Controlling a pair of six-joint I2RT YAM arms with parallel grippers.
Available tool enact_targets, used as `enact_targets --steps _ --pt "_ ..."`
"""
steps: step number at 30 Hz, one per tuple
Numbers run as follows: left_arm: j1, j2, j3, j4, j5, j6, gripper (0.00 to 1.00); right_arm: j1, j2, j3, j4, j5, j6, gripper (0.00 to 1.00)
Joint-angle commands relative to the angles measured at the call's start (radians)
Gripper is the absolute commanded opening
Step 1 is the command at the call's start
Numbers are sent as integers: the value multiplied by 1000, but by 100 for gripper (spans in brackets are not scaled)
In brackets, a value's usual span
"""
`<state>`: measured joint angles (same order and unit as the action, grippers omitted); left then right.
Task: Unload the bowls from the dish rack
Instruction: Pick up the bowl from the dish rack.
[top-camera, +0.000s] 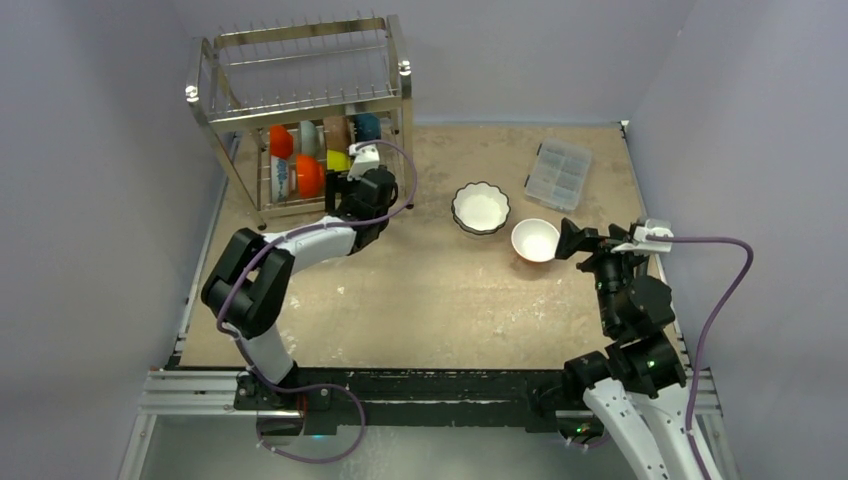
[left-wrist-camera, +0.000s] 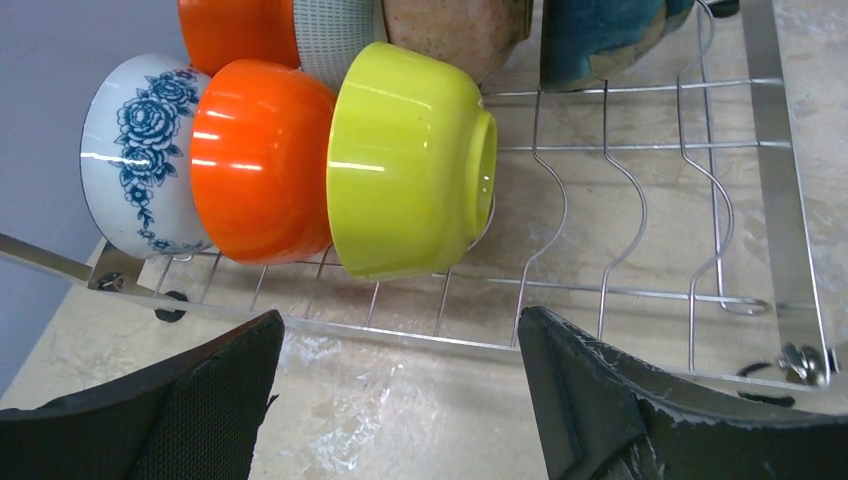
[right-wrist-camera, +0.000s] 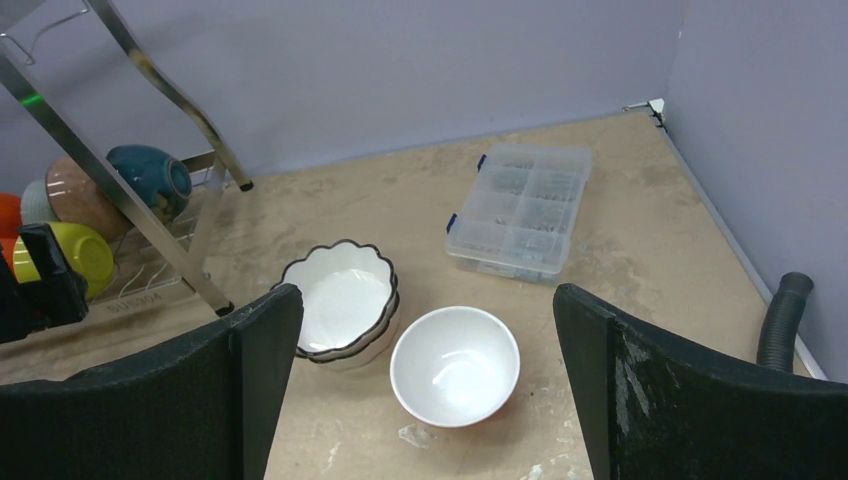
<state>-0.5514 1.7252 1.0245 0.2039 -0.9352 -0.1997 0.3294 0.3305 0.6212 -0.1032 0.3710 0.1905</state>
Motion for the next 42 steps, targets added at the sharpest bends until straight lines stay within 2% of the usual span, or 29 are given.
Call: enact_targets --steps 1,10,25,42 --pt "19 42 66 106 -64 18 86 7 -14 -15 59 -15 -24 99" --pt "44 130 147 137 -143 90 85 13 -5 -21 69 -42 -24 99" --pt "70 247 258 101 -153 121 82 19 27 -20 70 -55 -25 99" --pt "53 309 300 140 -245 240 79 21 38 -20 71 -63 -25 98"
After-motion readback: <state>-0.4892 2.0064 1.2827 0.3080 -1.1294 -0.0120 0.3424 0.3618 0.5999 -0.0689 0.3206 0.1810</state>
